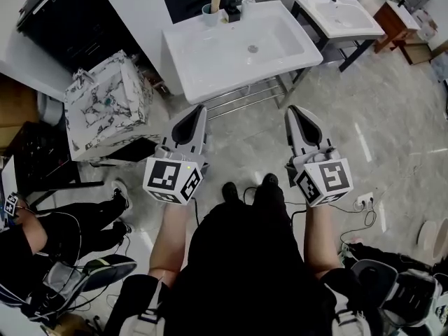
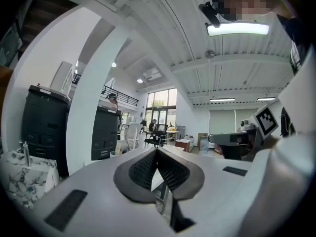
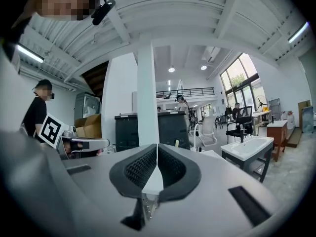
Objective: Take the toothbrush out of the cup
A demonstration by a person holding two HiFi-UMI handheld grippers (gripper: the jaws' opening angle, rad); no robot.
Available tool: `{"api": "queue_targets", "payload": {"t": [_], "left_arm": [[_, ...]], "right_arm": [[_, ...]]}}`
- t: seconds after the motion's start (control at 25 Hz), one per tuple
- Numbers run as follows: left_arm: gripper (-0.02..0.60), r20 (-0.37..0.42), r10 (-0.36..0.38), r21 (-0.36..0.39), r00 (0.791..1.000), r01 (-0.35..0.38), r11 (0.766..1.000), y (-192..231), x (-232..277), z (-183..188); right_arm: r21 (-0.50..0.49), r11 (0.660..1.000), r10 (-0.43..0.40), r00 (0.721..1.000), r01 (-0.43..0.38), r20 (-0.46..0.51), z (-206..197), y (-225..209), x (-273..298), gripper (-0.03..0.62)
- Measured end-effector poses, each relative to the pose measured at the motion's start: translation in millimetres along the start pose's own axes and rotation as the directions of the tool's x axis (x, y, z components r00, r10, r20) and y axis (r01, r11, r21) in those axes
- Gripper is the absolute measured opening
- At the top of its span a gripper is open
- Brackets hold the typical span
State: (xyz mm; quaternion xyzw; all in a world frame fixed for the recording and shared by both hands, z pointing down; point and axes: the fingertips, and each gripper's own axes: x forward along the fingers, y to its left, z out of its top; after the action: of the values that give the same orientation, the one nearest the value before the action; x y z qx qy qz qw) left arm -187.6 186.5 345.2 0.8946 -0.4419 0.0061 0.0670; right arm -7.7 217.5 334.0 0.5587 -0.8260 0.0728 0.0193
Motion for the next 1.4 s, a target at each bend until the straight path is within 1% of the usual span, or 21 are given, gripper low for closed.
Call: {"api": "queue_targets", "payload": {"t": [0.24,0.52,0.68,0.88,1.04,1.16,1.4], "left_arm": [[0.015,-0.03,0.004,-0.008,1.0,-0.004,1.0,3.0,5.1,-12.0],[0.015,-0.062,0.019,-0.019,0.998,-0.02,1.0,11.8,33.8,-20.5],[0.015,-0.076,0.027,-0.014,0.997,-0.028,0.999,16.5,61.2,-21.3],[0.015,-0.081,0.052,-0.008,0.995,-0.053,0.999,25.4,103.1,-15.3],[0.015,-0.077,0.088,-0.01,0.993,-0.089,0.996,30.6,139.8,-9.7],[0.015,-0.084,0.111,-0.023,0.99,-0.113,0.993,28.6,168.3,-11.0],[0.015,-0.099,0.146,-0.018,0.984,-0.149,0.989,22.7,214.8,-17.4]], "right_arm": [[0.024,1.0,0.006,0.999,-0.005,-0.035,-13.7,-3.3,5.8,0.032],[0.037,0.998,0.054,0.997,-0.053,-0.053,-20.0,-18.8,33.5,0.032],[0.047,0.996,0.077,0.995,-0.074,-0.06,-18.8,-38.0,57.5,0.032],[0.029,0.991,0.136,0.989,-0.134,-0.059,-11.8,-64.7,91.6,0.032],[0.036,0.986,0.168,0.984,-0.166,-0.065,-5.9,-94.2,116.8,0.032],[0.041,0.98,0.198,0.977,-0.195,-0.077,-4.5,-117.6,131.6,0.032],[0.047,0.967,0.253,0.964,-0.25,-0.079,-5.5,-158.4,157.5,0.032]]}}
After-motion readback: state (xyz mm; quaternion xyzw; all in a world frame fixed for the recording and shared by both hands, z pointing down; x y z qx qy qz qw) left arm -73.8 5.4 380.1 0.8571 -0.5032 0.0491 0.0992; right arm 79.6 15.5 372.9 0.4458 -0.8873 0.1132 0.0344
